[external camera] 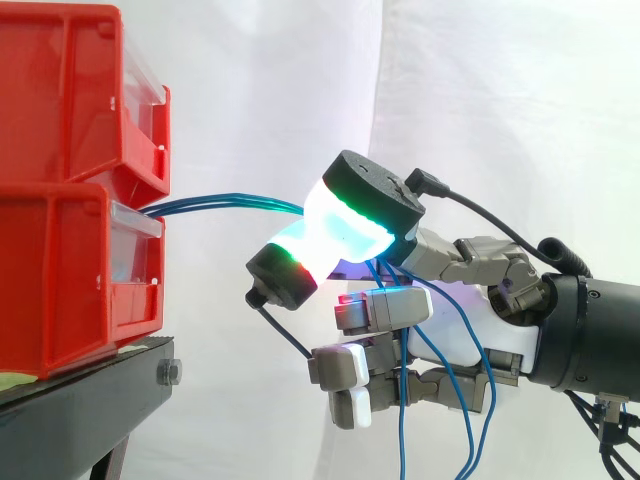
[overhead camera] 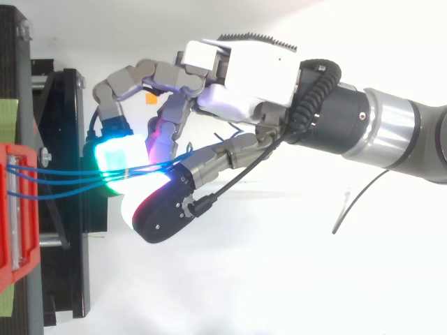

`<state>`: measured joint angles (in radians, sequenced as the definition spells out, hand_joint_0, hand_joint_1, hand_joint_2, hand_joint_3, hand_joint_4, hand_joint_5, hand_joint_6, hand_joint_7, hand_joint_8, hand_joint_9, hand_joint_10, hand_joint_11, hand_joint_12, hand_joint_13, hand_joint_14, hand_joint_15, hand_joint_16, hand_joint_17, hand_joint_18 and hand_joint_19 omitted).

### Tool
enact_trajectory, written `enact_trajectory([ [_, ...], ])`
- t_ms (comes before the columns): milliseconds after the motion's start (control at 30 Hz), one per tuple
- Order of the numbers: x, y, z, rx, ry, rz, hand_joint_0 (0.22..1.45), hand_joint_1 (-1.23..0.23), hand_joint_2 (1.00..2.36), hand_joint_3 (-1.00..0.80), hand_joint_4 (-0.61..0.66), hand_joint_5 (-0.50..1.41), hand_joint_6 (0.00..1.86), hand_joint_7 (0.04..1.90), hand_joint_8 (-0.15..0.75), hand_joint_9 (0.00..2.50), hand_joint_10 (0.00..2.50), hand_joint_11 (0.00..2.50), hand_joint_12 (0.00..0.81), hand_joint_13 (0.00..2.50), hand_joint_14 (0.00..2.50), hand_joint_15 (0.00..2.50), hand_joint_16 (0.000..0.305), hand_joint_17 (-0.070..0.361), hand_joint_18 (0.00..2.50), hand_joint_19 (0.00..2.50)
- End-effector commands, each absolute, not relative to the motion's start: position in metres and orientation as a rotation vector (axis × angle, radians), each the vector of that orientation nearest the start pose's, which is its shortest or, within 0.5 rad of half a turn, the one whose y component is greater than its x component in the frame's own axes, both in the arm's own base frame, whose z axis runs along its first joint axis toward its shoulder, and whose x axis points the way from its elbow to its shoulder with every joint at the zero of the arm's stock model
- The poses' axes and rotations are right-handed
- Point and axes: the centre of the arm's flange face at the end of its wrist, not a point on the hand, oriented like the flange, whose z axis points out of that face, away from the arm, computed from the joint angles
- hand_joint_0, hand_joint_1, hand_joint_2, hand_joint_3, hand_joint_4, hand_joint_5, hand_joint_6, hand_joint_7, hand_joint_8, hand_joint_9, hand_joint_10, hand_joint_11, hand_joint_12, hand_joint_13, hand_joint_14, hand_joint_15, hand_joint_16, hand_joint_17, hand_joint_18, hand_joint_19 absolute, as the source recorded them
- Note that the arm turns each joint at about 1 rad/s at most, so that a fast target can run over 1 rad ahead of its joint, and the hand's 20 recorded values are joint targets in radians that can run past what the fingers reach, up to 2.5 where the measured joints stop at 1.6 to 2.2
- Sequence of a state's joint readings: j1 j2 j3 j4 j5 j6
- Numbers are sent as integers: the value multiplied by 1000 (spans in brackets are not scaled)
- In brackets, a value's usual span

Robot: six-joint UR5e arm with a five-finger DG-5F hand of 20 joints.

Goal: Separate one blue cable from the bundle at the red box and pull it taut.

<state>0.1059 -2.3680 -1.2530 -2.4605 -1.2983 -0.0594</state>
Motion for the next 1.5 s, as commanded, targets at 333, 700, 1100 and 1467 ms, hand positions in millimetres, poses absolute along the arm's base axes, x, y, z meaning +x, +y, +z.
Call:
enact_trajectory([
  [333,778,-81,200,1129,953,1151,462,-784,1000,-500,80,-168,828,1250,326,1386,27,1541,430,1157,31,910,64,145,991,833],
  [700,778,-83,200,1132,950,1151,568,-705,1000,-500,54,-164,825,1263,287,1385,29,1579,389,1134,30,917,56,126,934,886],
  [1100,778,-83,200,1130,949,1150,586,-637,1001,-491,56,-159,826,1276,289,1395,33,1602,393,1139,32,914,55,123,932,896],
  [1467,779,-82,202,1127,949,1154,593,-495,1000,-500,61,-151,813,1247,275,1402,31,1591,393,1141,31,902,55,123,935,890],
])
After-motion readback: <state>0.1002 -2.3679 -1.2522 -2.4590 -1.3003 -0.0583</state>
